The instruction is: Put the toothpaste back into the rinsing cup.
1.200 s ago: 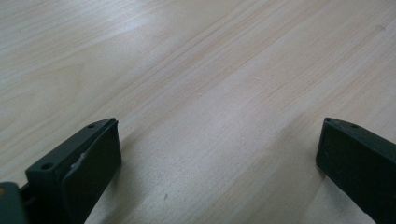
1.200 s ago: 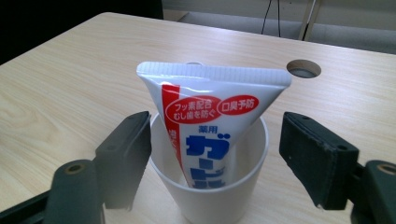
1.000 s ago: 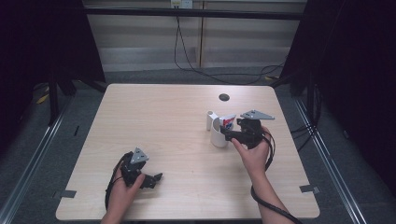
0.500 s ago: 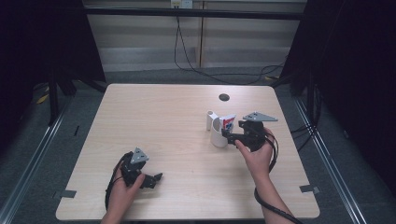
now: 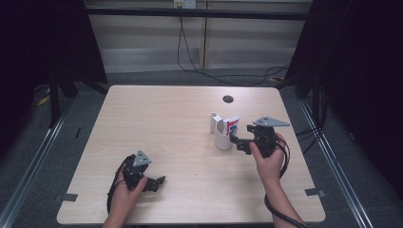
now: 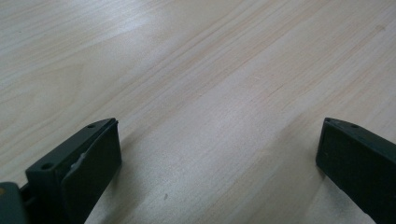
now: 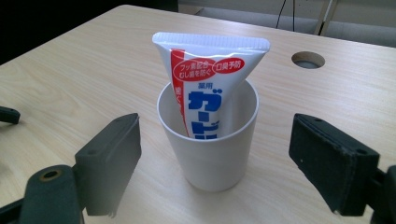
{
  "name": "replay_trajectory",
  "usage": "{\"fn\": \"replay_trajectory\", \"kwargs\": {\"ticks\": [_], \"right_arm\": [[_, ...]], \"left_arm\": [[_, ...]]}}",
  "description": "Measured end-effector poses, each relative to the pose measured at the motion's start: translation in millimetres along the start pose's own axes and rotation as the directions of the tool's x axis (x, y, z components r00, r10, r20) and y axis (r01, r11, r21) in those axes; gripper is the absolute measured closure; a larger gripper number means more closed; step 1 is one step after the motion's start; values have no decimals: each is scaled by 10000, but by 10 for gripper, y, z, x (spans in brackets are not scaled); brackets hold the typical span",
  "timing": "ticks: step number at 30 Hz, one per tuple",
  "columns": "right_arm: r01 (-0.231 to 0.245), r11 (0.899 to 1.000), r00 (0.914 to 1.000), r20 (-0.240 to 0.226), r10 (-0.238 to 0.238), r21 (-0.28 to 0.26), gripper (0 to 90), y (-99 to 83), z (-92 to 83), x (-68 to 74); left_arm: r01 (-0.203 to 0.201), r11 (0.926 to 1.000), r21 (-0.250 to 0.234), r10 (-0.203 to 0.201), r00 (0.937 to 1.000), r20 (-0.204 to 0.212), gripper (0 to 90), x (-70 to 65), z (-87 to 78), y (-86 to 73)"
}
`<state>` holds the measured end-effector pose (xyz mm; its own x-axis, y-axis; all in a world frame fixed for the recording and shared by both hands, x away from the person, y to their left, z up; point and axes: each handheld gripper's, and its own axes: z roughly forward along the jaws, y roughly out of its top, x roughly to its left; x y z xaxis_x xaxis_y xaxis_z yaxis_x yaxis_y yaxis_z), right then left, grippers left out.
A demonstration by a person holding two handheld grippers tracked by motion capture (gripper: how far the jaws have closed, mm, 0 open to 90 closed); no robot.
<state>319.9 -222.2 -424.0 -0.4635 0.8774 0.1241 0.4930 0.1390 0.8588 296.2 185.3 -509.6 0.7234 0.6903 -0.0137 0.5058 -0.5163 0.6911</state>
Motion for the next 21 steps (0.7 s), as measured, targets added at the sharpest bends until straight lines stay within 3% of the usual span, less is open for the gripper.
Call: {"fn": "replay_trajectory", "kwargs": {"ticks": [21], "right_arm": [[427,9987,9987,-297,-419,270,166,-98,-103,27]], "left_arm": [[3,10000,-5,-3,10000,-6,0,0,1,0]]}}
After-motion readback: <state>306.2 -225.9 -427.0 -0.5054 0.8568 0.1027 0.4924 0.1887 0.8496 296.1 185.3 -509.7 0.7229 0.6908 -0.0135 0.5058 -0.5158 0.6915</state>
